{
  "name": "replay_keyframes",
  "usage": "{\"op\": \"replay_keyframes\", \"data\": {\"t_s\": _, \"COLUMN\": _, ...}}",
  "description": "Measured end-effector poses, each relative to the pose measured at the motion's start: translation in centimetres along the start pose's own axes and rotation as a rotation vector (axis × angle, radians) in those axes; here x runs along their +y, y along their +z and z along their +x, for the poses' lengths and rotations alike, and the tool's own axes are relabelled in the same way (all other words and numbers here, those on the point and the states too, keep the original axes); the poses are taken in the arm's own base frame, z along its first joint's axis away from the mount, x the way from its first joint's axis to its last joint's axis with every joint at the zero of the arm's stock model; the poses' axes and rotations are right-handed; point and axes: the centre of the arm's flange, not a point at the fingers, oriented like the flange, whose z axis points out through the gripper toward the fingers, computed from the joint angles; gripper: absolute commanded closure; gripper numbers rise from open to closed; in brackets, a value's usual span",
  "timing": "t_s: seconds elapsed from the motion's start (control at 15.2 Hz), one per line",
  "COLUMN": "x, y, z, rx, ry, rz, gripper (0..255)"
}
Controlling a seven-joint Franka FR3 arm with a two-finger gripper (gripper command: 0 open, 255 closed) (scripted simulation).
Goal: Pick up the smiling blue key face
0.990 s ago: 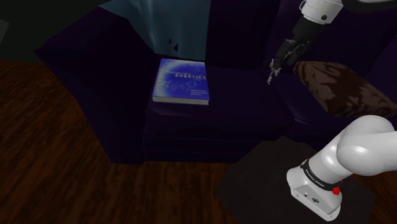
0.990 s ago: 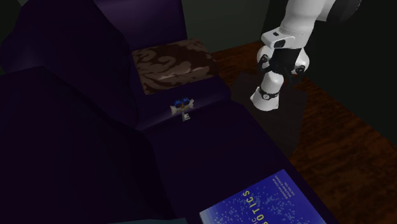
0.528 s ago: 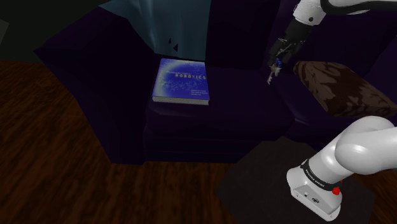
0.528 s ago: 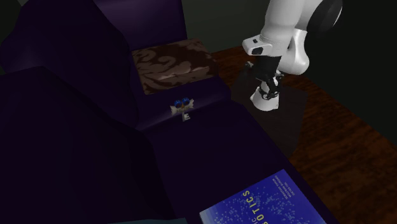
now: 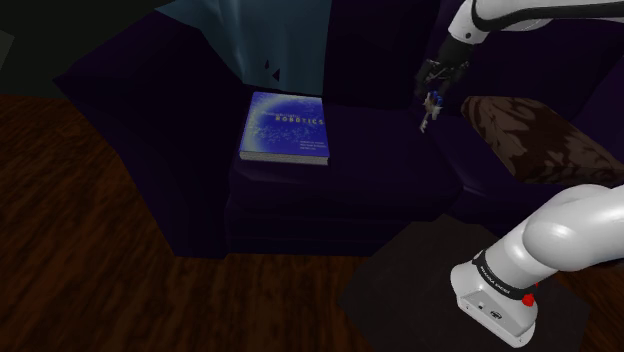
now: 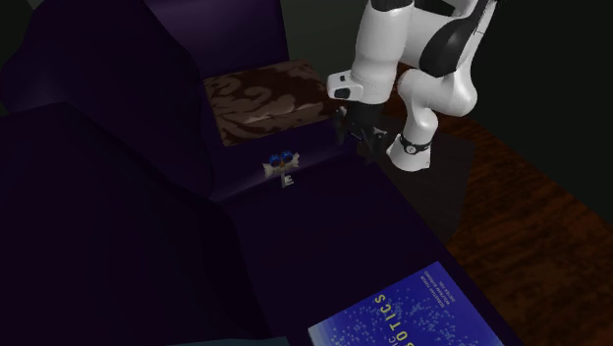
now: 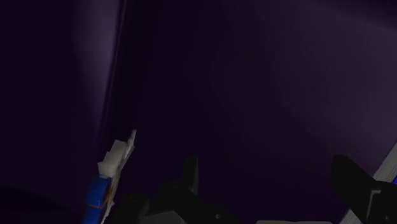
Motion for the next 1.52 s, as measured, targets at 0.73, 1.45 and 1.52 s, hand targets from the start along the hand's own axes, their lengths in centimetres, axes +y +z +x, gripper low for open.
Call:
{"op": "replay_keyframes", "data": {"t_s": 0.73, "x": 9.9, "y": 4.7, "z": 8.2, "rx": 0.019, "ry": 0.19, "rz": -0.034, "gripper": 0}}
{"op": "replay_keyframes", "data": {"t_s": 1.45, "x": 17.4, "y": 9.3, "z": 12.7, "rx": 0.031, "ry": 0.315, "rz": -0.058, "gripper": 0}}
{"op": "replay_keyframes", "data": {"t_s": 1.52, "x": 17.4, "y": 9.8, "z": 12.8, "rx": 0.031, "ry": 0.315, "rz": -0.058, "gripper": 0}}
